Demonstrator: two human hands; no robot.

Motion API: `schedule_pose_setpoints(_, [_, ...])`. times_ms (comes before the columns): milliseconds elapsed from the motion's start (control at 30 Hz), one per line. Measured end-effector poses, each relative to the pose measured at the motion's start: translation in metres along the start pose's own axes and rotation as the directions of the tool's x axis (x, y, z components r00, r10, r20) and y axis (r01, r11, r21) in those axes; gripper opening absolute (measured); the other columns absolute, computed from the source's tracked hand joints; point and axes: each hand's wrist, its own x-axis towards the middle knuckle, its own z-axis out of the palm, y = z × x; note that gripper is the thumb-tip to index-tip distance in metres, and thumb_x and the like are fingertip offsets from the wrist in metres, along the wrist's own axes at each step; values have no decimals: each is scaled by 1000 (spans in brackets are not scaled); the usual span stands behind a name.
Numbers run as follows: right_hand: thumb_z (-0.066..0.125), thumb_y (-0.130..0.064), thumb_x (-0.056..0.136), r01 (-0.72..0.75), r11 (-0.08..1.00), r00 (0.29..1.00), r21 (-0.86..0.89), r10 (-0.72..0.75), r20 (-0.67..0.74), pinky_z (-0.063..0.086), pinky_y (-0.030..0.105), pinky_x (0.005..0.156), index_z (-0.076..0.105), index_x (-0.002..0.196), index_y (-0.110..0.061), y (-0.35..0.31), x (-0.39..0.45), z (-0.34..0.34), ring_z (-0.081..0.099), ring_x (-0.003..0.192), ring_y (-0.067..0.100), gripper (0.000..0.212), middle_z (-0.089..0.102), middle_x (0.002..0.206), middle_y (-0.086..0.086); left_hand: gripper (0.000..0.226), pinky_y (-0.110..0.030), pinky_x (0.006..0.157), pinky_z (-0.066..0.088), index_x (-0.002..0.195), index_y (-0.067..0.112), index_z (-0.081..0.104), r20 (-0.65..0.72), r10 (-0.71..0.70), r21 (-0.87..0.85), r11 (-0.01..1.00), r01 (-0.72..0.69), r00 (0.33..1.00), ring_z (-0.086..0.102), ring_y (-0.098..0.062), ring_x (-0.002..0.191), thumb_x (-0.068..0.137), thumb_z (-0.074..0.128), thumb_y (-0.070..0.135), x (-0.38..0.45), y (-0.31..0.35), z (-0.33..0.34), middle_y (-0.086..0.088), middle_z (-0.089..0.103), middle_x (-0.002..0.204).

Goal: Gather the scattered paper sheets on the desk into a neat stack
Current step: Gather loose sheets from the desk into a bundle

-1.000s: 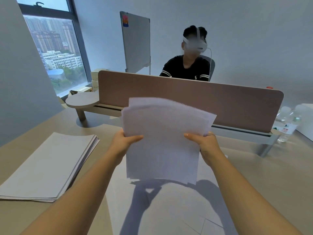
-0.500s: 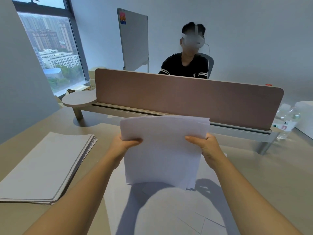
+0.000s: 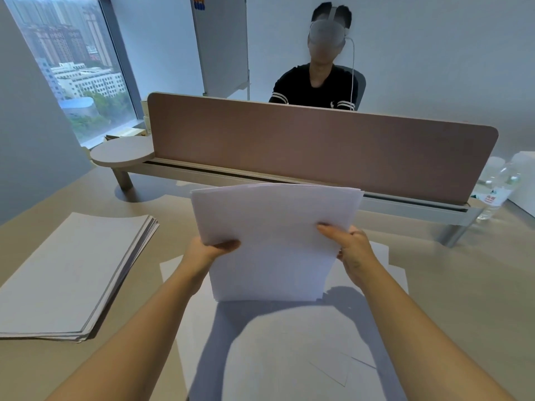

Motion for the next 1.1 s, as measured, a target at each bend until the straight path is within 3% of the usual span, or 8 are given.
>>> schedule_pose_setpoints(200, [60,-19,86,105,990,993,94,-99,-70,50,17,48,60,77,-19,-27,1,11,62,57,7,9,63,66,-6,49,-43,87,49,92,23,61,5,-22,-5,1000,22,1000,59,-30,98,45,77,19,3,-3,4,-6,66,98])
schedule_pose_setpoints(400, [46,-39,93,52,991,987,120,-33,-158,43,24,59,54,73,-20,-51,7,13,53,66,13,29,55,72,-2,38,-42,84,50,91,22,58,55,-2,7,1000,1,998,58,-26,93,54,67,17,1,4,8,-6,63,95])
schedule_pose_setpoints(500, [45,-42,92,106,992,993,64,-103,-53,45,26,63,59,84,-15,-49,11,10,55,70,15,32,58,79,1,39,-43,84,50,91,23,57,58,5,13,1000,-6,998,58,-25,92,55,67,17,1,4,6,-6,63,95])
schedule_pose_setpoints(567, [61,-48,77,160,987,984,-11,-159,75,48,25,67,59,99,-10,-45,11,4,58,75,15,45,61,85,2,37,-39,80,51,90,23,59,53,-10,5,1000,10,999,59,-24,91,55,67,17,2,4,6,-5,64,94])
schedule_pose_setpoints(633, [71,-31,72,165,984,977,-65,-154,148,51,24,69,60,103,-11,-36,13,-2,62,79,16,38,64,91,3,34,-35,75,51,88,21,60,54,-22,-6,1000,23,998,59,-24,89,55,67,17,5,2,5,-4,64,92])
schedule_pose_setpoints(733, [65,-2,79,71,991,993,-112,-60,103,51,29,75,62,86,-17,-9,17,-11,60,83,22,17,65,86,1,35,-36,77,49,86,20,62,39,-39,-22,999,40,998,59,-25,90,52,68,13,8,-6,4,-2,65,90])
schedule_pose_setpoints(900, [74,0,69,-85,987,995,-139,90,30,46,36,80,64,81,-16,38,20,-9,60,90,29,23,65,85,4,44,-42,89,48,88,22,63,-19,-46,-44,998,46,999,59,-29,96,47,74,13,12,-26,11,-2,67,94])
schedule_pose_setpoints(1100, [67,2,76,-54,996,998,-73,57,30,50,38,82,62,80,-19,32,26,-20,62,84,25,21,65,84,0,46,-32,75,50,89,23,63,2,-25,-83,996,25,1000,63,-19,86,45,75,14,14,-25,16,1,68,90])
